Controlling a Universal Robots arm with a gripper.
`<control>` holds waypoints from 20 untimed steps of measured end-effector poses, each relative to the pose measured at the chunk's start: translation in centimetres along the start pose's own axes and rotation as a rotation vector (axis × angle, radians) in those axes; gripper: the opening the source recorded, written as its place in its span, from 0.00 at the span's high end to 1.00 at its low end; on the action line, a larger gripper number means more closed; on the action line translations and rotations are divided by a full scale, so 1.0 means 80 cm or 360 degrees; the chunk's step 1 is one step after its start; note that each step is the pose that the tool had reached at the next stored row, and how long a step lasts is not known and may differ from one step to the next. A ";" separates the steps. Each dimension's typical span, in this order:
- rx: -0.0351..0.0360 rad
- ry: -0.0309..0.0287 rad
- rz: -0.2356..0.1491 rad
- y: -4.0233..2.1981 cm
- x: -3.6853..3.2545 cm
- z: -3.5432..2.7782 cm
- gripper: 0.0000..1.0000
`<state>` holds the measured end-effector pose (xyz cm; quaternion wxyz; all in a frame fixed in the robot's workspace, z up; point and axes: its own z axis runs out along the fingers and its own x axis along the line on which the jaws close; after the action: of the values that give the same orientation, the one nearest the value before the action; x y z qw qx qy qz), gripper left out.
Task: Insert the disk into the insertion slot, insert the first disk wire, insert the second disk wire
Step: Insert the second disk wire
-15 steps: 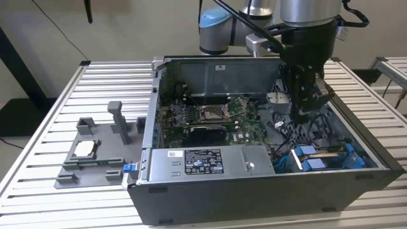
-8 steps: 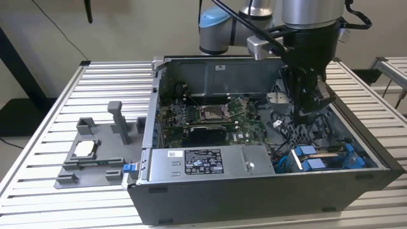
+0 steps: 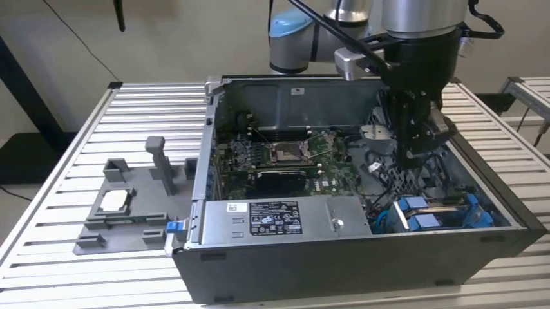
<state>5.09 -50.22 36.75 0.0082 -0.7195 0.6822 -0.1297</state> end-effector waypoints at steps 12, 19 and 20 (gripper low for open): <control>0.0055 -0.00105 -0.0066 0.0002 -0.0023 0.0006 0.64; 0.0078 -0.00086 -0.0062 0.0010 -0.0016 0.0031 0.80; 0.0078 -0.00085 -0.0062 0.0011 -0.0012 0.0032 0.82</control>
<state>5.05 -50.17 36.47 0.0251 -0.7326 0.6647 -0.1446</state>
